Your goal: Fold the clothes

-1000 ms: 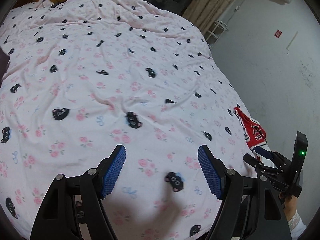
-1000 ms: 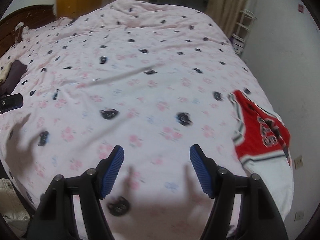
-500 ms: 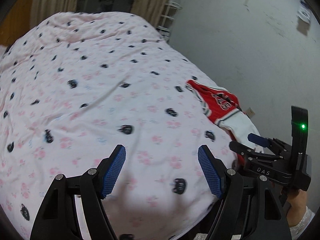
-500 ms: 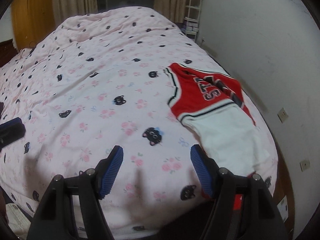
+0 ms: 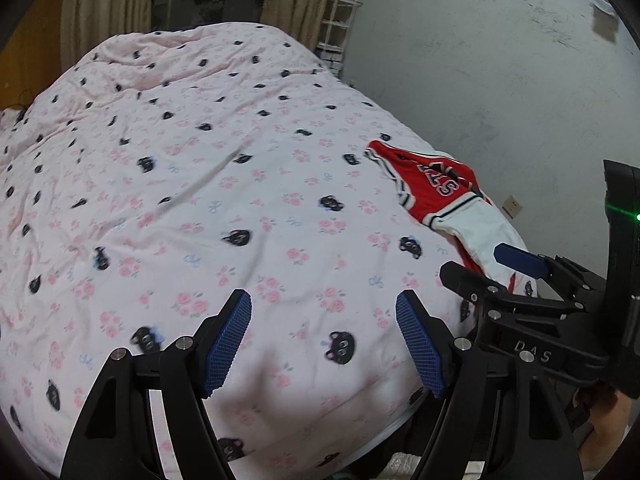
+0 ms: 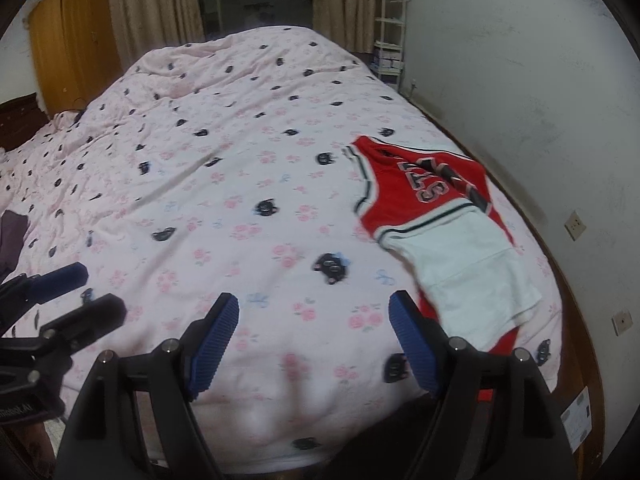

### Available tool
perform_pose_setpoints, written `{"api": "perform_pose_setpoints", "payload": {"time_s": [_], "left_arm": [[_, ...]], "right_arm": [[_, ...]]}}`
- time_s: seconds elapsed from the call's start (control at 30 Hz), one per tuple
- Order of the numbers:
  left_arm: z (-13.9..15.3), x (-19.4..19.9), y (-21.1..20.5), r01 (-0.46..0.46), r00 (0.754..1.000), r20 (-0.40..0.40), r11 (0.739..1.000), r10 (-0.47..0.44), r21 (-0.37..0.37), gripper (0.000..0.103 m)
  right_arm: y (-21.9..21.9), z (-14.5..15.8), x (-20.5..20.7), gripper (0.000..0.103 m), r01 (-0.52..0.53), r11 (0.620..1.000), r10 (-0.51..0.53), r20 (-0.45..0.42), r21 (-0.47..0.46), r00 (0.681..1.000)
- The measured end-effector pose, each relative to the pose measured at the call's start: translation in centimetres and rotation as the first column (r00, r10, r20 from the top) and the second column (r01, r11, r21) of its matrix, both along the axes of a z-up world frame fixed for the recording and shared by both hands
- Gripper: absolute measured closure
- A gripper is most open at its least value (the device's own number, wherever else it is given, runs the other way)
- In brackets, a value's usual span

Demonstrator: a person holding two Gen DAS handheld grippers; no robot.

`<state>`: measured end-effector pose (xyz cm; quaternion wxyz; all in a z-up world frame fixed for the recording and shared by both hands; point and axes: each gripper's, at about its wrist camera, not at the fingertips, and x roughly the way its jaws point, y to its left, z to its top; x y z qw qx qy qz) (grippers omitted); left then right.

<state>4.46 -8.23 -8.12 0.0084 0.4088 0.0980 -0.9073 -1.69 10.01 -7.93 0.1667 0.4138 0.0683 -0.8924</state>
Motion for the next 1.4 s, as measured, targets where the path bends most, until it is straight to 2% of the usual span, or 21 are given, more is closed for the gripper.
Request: {"api": "perform_pose_setpoints", "payload": {"time_s": [0.1, 0.2, 0.3, 0.43, 0.53, 0.67, 0.7, 0.83, 1.07, 1.4], "left_arm": [[0.6, 2.0, -2.5, -0.123, 0.992, 0.002, 0.992, 0.123, -0.040, 0.033], [1.7, 5.4, -6.4, -0.299, 0.954, -0.027, 0.953, 0.298, -0.055, 0.033], [2.6, 9.4, -11.3, -0.479, 0.878, -0.034, 0.877, 0.478, -0.044, 0.032], [3.6, 15.0, -16.5, -0.672, 0.741, -0.068, 0.736, 0.668, -0.080, 0.032], [4.2, 18.6, -20.0, -0.766, 0.642, -0.085, 0.636, 0.762, -0.089, 0.032], [4.8, 21.9, -23.1, -0.842, 0.539, -0.125, 0.526, 0.833, -0.120, 0.032], [4.9, 22.5, -23.8, -0.853, 0.519, -0.134, 0.504, 0.844, -0.132, 0.032], [5.4, 24.4, -25.8, -0.878, 0.475, -0.156, 0.456, 0.866, -0.144, 0.032], [6.6, 26.5, -28.0, -0.906, 0.416, -0.214, 0.383, 0.884, -0.179, 0.032], [6.5, 28.0, -30.0, -0.922, 0.373, -0.213, 0.334, 0.903, -0.197, 0.032]], "right_arm": [[-3.4, 0.6, 1.3, 0.024, -0.065, 0.998, 0.065, -0.011, -0.020, 0.998], [-8.5, 1.6, 2.7, 0.024, -0.161, 0.985, 0.160, -0.020, -0.057, 0.987], [-13.9, 2.7, 4.4, 0.024, -0.272, 0.960, 0.268, -0.053, -0.072, 0.962], [-21.5, 4.3, 7.8, 0.024, -0.431, 0.897, 0.421, -0.108, -0.093, 0.900], [-26.6, 5.2, 10.6, 0.024, -0.532, 0.839, 0.517, -0.138, -0.115, 0.845], [-31.6, 6.3, 14.0, 0.024, -0.621, 0.772, 0.600, -0.169, -0.137, 0.782], [-32.6, 6.6, 14.7, 0.024, -0.637, 0.758, 0.614, -0.173, -0.140, 0.770], [-36.3, 7.4, 17.2, 0.023, -0.691, 0.707, 0.665, -0.190, -0.150, 0.722], [-39.3, 8.3, 18.4, 0.023, -0.722, 0.674, 0.692, -0.207, -0.157, 0.692], [-40.9, 8.9, 19.0, 0.023, -0.740, 0.654, 0.710, -0.211, -0.159, 0.672]]}}
